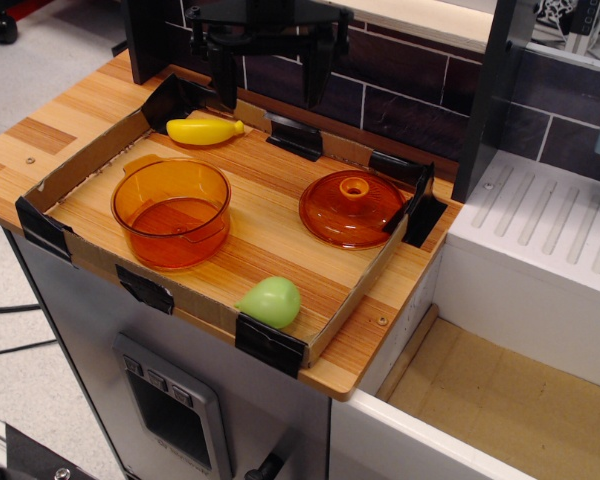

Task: Put banana in pot

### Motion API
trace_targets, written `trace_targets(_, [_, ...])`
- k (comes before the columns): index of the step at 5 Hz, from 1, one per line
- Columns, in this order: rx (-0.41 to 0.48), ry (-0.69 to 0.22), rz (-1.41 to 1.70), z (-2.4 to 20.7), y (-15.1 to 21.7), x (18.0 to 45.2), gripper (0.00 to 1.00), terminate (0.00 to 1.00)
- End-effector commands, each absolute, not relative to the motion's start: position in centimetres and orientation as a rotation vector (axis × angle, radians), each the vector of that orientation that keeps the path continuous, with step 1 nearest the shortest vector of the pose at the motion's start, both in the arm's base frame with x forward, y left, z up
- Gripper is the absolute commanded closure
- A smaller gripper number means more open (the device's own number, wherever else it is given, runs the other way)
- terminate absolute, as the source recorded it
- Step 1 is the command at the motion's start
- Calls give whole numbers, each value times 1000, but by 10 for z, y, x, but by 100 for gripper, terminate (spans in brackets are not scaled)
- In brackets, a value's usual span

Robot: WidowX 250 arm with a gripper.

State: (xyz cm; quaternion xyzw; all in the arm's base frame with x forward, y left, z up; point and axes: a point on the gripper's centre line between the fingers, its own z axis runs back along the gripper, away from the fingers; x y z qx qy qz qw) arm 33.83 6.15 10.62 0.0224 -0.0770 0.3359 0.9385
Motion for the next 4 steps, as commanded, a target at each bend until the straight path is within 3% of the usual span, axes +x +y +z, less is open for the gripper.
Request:
trace_targets(1, [-26, -257, 1178, 122, 110, 350, 0, 0])
trace_targets(2, [-10, -306, 1394, 117, 133, 354, 0, 0])
trace_targets(4, [16, -241, 1511, 81, 163, 363, 0, 0])
